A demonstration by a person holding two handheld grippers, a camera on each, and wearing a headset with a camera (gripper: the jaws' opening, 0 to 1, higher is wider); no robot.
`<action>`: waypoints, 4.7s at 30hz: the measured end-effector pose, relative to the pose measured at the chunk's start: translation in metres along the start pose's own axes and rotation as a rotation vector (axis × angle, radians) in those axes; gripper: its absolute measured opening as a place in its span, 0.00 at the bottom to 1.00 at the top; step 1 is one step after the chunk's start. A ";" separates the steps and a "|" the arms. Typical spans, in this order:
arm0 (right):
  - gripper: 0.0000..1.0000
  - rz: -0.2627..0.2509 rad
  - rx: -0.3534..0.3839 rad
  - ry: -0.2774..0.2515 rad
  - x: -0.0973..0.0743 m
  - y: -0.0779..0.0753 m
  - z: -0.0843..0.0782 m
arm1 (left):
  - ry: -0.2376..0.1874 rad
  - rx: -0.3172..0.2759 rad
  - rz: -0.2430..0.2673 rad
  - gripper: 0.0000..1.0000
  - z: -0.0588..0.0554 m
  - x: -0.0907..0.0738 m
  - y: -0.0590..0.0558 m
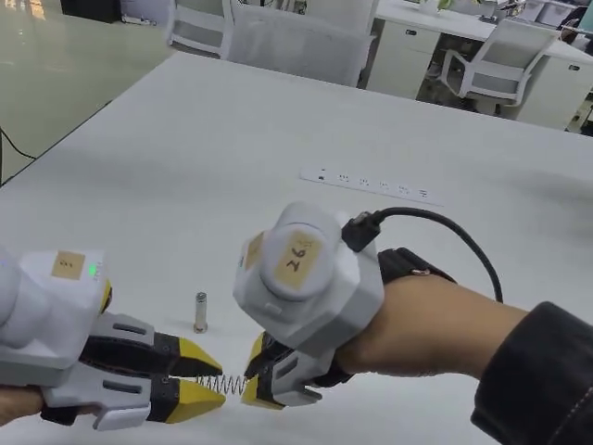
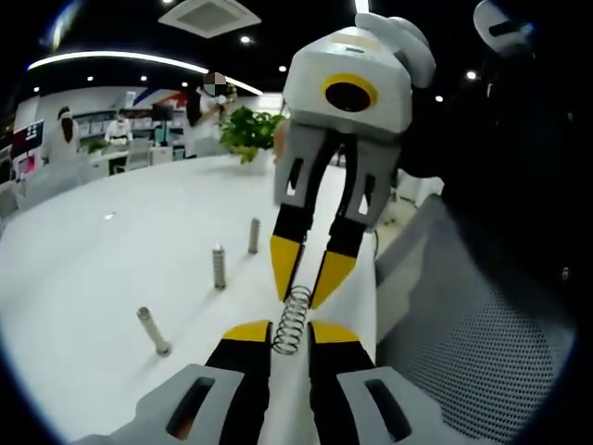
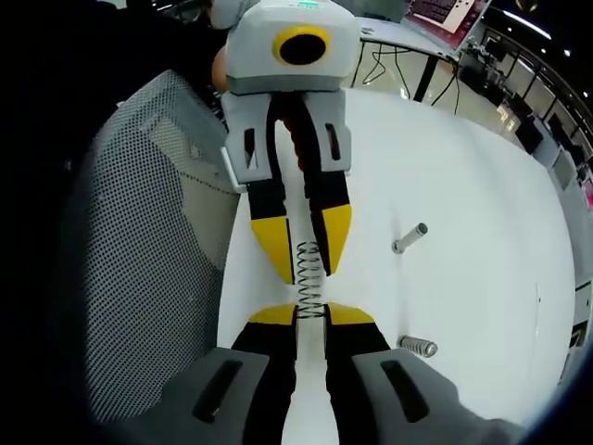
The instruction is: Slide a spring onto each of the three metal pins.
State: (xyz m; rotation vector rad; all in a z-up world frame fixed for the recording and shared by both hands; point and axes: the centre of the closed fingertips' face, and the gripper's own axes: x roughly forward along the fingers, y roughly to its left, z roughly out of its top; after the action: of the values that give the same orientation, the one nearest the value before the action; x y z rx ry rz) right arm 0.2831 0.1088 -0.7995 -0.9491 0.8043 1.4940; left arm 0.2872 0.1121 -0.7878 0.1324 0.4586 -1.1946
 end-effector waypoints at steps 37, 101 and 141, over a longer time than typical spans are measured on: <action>0.09 0.032 0.010 -0.030 0.005 0.002 0.000 | -0.036 0.045 -0.039 0.03 0.013 -0.002 -0.010; 0.08 0.010 -0.040 -0.055 -0.014 0.003 0.030 | -0.035 0.001 -0.017 0.14 0.006 -0.005 -0.006; 0.08 -0.009 -0.047 -0.018 -0.018 -0.012 0.025 | -0.154 -0.103 0.235 0.53 0.007 -0.050 0.018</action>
State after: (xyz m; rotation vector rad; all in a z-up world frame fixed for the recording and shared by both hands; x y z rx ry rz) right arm 0.2929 0.1247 -0.7721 -0.9717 0.7545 1.5172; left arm 0.2915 0.1596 -0.7633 0.0049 0.3580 -0.9409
